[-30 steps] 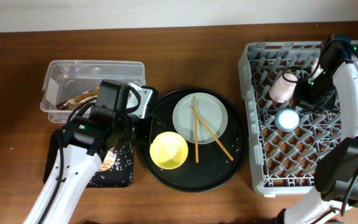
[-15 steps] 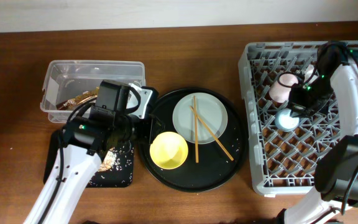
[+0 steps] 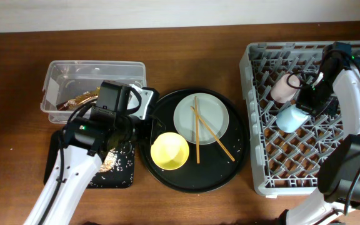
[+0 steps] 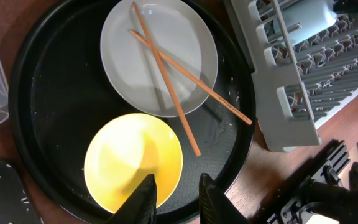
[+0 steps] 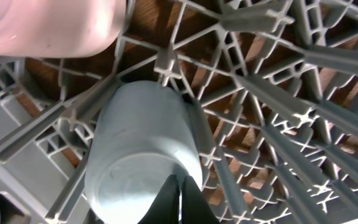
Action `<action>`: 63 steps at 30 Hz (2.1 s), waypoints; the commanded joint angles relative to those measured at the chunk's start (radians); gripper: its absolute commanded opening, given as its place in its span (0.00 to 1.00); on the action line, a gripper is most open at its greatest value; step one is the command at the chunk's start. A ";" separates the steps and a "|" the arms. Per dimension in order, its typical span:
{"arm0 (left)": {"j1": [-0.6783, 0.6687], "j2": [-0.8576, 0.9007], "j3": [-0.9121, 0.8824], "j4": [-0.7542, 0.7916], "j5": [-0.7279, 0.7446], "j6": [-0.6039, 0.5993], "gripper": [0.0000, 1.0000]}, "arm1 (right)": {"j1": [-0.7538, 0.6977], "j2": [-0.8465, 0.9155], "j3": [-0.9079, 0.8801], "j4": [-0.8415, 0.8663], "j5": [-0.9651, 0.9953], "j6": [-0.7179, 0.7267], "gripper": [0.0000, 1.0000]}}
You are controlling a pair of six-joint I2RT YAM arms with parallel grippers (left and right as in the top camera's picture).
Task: Sort waste into correct bins and load items into the dishwasher rack
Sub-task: 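Release the blue cup and move the right gripper to the chopsticks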
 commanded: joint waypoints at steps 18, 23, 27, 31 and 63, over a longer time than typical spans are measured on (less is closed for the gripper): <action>0.109 -0.289 0.054 0.008 -0.462 -0.108 0.43 | 0.256 -0.015 0.416 -0.454 -0.512 -0.310 0.24; 0.198 -0.396 0.054 -0.023 -0.531 -0.120 0.99 | 0.466 -0.015 0.414 -0.439 -0.506 -0.296 0.39; 0.200 -0.414 0.054 -0.049 -0.530 -0.120 0.99 | 0.595 -0.015 0.403 -0.402 -0.291 -0.101 0.42; 0.200 -0.412 0.054 -0.049 -0.530 -0.120 0.99 | 0.690 -0.015 0.357 -0.366 -0.197 0.036 0.49; 0.200 -0.412 0.054 -0.049 -0.530 -0.120 0.99 | 0.831 -0.013 -0.395 0.590 -0.103 0.420 0.29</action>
